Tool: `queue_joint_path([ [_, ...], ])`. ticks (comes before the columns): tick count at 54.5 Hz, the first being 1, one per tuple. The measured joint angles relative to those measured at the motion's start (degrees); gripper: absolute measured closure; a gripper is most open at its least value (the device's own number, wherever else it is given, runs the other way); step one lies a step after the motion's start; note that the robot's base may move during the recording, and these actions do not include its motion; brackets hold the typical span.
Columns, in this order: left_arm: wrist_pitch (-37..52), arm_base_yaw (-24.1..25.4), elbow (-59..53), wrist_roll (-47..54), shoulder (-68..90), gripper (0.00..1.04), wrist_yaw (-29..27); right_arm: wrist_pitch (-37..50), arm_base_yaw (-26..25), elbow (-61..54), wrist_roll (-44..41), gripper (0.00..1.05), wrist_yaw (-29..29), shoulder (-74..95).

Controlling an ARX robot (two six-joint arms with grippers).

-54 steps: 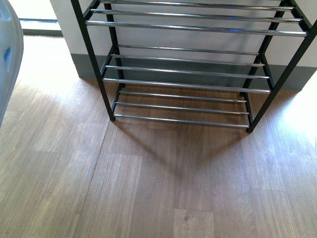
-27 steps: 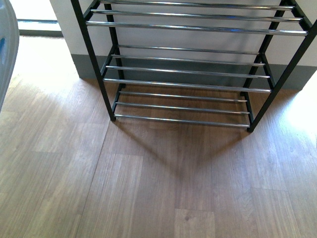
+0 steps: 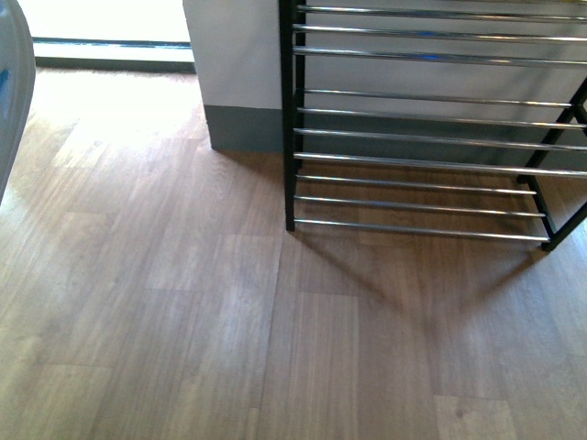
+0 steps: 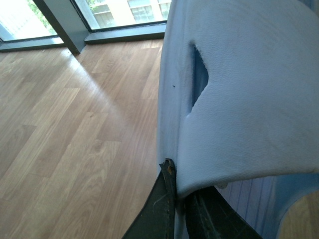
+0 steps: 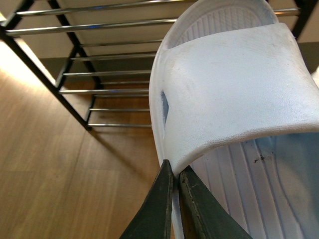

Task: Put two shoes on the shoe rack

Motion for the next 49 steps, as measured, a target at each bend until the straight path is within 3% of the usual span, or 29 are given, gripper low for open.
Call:
queue_joint_path([
  [49,0.0,0.2,0.0,0.0,0.0,1.03,0.0,0.0,0.2,0.0,0.0,1.03,0.1,0.0],
])
